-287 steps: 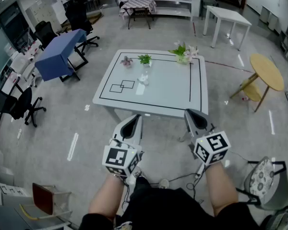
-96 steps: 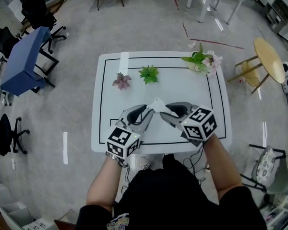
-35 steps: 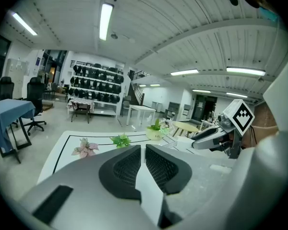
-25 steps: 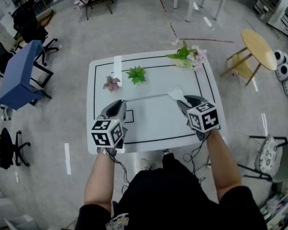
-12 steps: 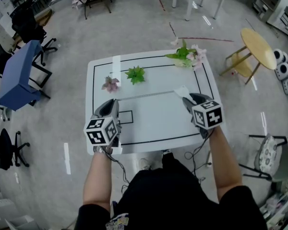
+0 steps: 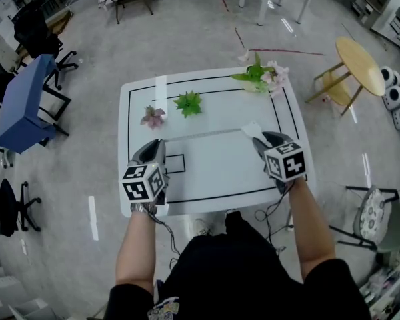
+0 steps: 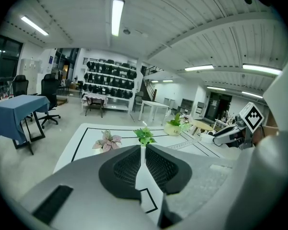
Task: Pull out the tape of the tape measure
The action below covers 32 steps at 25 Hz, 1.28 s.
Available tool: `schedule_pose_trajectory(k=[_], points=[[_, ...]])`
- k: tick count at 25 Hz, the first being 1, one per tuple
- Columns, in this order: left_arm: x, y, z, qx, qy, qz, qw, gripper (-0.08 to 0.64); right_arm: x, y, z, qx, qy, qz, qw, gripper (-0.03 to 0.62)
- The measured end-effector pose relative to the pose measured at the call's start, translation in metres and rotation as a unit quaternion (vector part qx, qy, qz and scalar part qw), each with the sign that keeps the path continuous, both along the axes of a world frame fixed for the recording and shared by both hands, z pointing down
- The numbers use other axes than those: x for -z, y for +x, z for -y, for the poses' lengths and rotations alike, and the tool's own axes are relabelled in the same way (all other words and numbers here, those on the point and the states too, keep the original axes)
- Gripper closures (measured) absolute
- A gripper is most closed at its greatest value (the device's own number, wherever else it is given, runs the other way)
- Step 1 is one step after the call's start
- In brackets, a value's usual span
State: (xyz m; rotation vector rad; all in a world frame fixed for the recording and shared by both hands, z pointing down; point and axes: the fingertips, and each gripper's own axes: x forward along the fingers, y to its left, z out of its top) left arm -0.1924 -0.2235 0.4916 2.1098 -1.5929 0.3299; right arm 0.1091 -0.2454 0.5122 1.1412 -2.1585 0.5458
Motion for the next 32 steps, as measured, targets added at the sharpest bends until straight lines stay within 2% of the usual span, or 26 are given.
schedule_pose_trajectory(k=[14, 32], points=[[-0.042, -0.008, 0.015, 0.002, -0.034, 0.011, 0.9994, 0.526, -0.036, -0.009, 0.014, 0.005, -0.018, -0.016, 1.000, 0.460], [-0.119, -0.020, 0.033, 0.010, -0.106, 0.024, 0.9941, 0.526, -0.106, -0.022, 0.032, 0.018, -0.063, -0.039, 0.997, 0.460]])
